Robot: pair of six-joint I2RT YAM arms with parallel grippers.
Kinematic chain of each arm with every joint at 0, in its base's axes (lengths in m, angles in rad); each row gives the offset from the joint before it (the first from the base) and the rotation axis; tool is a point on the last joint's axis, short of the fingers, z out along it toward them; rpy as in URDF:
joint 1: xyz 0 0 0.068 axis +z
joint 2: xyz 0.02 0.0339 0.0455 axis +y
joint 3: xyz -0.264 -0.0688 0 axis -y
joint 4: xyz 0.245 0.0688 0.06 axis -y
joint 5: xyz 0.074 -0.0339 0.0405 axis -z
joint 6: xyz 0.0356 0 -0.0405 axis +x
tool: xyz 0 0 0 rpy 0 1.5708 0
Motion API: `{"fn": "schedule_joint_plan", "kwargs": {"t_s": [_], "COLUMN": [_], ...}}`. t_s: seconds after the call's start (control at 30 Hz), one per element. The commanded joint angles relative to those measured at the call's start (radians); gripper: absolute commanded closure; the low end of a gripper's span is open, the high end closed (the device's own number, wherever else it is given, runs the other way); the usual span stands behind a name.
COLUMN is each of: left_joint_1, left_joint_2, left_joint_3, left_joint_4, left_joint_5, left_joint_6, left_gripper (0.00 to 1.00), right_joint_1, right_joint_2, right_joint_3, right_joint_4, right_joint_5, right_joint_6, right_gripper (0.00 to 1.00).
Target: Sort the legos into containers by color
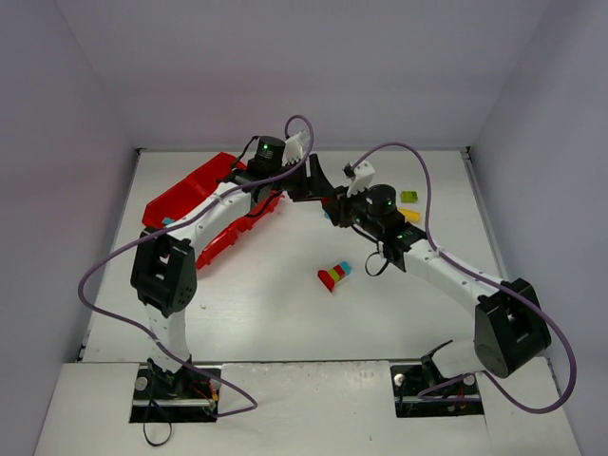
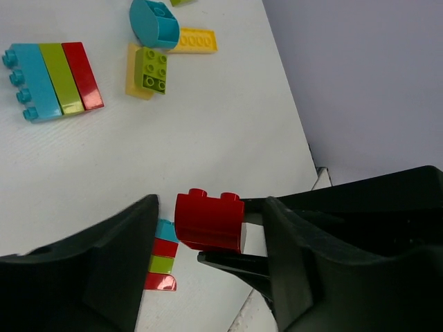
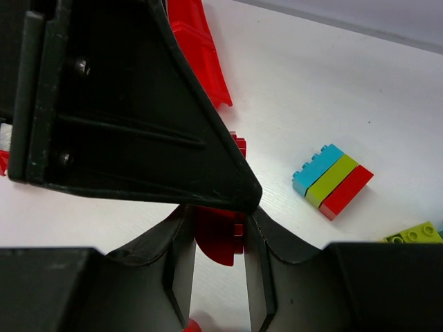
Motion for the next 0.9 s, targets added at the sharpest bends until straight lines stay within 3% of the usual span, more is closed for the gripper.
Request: {"fn": "schedule_joint_plan", "kwargs": {"t_s": [0.0,0.1,0.13,0.17,0.2,0.27,0.3,0.47,0.57,0.87], "left_joint_1": [-0.002,-0.002,-0.002,0.0,0.006,0.017,0.033,0.138,0.23,0.394], "left_joint_2": [-0.031,-0.026,-0.026,-0.026,-0.026,-0.028,-0.028,-0.052,-0.058,0.043], "left_joint_3": [0.014,0.022,0.024,0.025,0.03,0.036,0.039,0.043,0.068,0.181], "left_joint_4": [0.074,0.08,0.081,0.078,0.075,0.058,0.055,0.0,-0.067,-0.109], "left_joint_5": [0.036,0.051,0.056,0.056,0.054,0.044,0.044,-0.013,-0.086,-0.52], "left_joint_6": [-0.015,-0.019,-0.017,-0.014,-0.009,-0.005,0.003,0.069,0.147,0.349], "left_gripper": [0.51,0.83,0.88,0.97,0.99,1.0,1.0,1.0,1.0,0.99], "right_joint_1": [0.005,0.005,0.005,0.005,0.005,0.004,0.002,-0.018,-0.032,-0.139], "right_joint_2": [-0.01,-0.007,-0.005,-0.004,0.003,0.009,0.013,0.012,-0.003,-0.094], "right_joint_3": [0.043,0.044,0.047,0.052,0.055,0.07,0.073,0.083,0.075,0.008], "right_joint_4": [0.103,0.1,0.097,0.086,0.08,0.063,0.046,-0.007,-0.038,-0.101], "right_joint_5": [-0.006,0.003,0.007,0.009,0.011,0.017,0.02,0.038,0.064,0.092], "right_joint_6": [0.001,0.001,0.001,0.0,0.0,0.0,0.003,0.015,0.018,0.046], "right_gripper": [0.94,0.89,0.86,0.8,0.67,0.53,0.4,0.22,0.19,0.2]}}
